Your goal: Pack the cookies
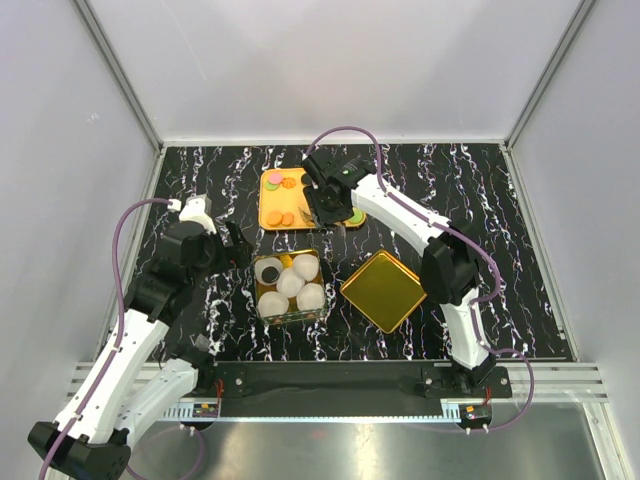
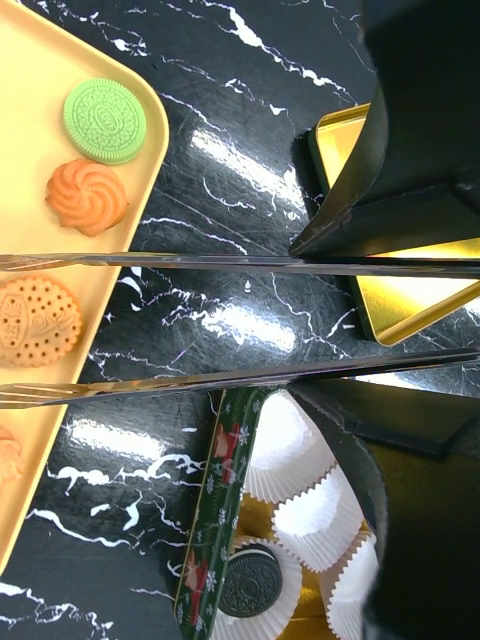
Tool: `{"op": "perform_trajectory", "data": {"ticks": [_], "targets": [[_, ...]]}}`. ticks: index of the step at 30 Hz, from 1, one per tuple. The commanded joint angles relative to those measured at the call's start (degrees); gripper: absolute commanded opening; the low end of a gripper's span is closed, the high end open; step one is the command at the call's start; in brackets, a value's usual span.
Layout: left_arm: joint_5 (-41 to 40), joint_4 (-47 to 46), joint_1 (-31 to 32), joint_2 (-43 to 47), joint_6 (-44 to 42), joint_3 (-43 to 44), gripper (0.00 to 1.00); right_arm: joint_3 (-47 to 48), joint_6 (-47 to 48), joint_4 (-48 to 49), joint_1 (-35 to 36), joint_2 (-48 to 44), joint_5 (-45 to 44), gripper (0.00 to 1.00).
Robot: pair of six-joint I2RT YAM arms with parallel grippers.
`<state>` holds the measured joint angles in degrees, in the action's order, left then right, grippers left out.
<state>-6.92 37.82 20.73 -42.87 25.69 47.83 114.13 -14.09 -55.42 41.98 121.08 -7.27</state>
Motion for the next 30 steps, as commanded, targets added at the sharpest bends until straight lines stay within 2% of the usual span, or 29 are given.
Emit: {"op": "perform_trajectory", "data": {"ticks": [1,14,16,17,21,30], "targets": [[-0.5,-1.5,-0.3,0.1,-0.6,0.2,0.99,0.7,0.6,0.4,-0.1,-0.6,-1.7,0.56],[-0.4,-1.5,-0.3,0.0,-0.6,0.2,0.99,-2.3,0.3,1.4,-0.1,-0.9,-0.4,0.54],[-0.4,-1.4,-0.3,0.2,-0.6,0.2,0.99,-2.2,0.3,1.5,-0.1,-0.8,-0.3,0.52],[-0.5,-1.4,-0.3,0.2,-0.6,0.2,0.99,-2.2,0.3,1.5,-0.1,-0.9,-0.3,0.44],[-0.6,-1.4,-0.3,0.2,-0.6,0.1,0.99,-1.3,0.2,1.2,-0.1,-1.6,-0.9,0.35],[-0.6,-1.4,-0.3,-0.1,-0.5,0.2,0.99,4.4,0.8,-0.8,-0.1,-1.9,-4.6,0.33]]}}
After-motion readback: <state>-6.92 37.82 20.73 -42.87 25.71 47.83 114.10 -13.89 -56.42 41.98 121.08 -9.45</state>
